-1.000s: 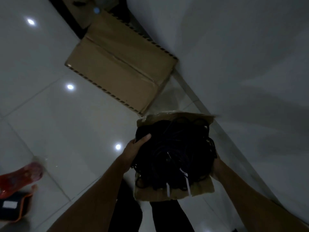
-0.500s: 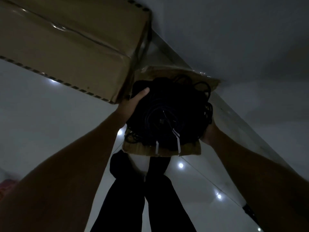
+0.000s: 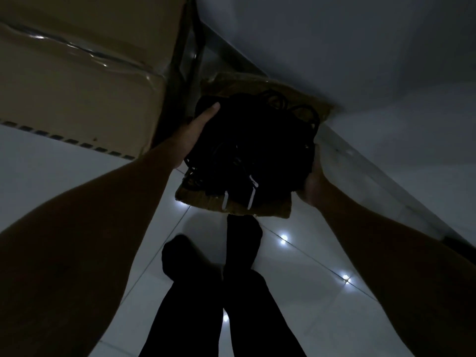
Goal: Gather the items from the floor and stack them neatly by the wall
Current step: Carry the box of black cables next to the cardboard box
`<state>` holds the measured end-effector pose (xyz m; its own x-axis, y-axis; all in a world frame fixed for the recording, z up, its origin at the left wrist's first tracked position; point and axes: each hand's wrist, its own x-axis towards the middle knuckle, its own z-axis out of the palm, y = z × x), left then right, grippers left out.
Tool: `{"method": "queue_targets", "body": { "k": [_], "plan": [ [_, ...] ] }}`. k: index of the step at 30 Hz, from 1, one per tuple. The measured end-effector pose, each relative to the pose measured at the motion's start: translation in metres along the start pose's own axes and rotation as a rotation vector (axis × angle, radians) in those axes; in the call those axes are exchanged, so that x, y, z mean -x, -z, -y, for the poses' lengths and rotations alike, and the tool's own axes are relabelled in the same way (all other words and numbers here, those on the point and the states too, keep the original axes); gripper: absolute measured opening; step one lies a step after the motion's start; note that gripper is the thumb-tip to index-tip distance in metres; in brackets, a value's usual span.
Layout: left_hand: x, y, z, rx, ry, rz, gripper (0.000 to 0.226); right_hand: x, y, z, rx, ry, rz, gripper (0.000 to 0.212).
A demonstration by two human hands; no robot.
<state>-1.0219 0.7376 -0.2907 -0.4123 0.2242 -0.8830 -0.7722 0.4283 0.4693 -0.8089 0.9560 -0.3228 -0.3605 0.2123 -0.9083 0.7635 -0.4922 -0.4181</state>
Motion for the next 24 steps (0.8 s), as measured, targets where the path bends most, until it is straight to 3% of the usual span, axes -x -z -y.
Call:
{"method": "queue_targets", "body": {
  "k": [3,7,12,15,17,20,24],
  "plan": [
    [0.001,0.004,0.001,0.054,0.007,0.025,0.109,-0.002,-0.001,0.006,-0.013,-0.02,-0.033,0.08],
    [0.012,0.0,0.001,-0.075,-0.022,0.042,0.057,0.007,-0.005,0.004,-0.096,-0.088,-0.095,0.071],
    [0.044,0.005,0.014,-0.167,-0.08,-0.132,0.097,0.048,-0.021,0.01,-0.106,-0.099,-0.225,0.059],
    [0.107,0.01,0.014,-0.146,-0.087,-0.124,0.065,0.09,-0.045,0.021,-0.018,-0.101,-0.338,0.064],
    [0.159,0.016,0.009,-0.192,-0.067,-0.073,0.064,0.132,-0.062,0.032,0.105,-0.069,-0.405,0.061],
    [0.239,0.035,-0.006,-0.264,-0.097,-0.054,0.051,0.21,-0.092,0.054,0.346,0.044,-0.329,0.06],
    [0.36,0.063,-0.047,-0.28,-0.141,-0.136,0.054,0.329,-0.149,0.105,0.682,0.143,-0.101,0.064]
  ]
}}
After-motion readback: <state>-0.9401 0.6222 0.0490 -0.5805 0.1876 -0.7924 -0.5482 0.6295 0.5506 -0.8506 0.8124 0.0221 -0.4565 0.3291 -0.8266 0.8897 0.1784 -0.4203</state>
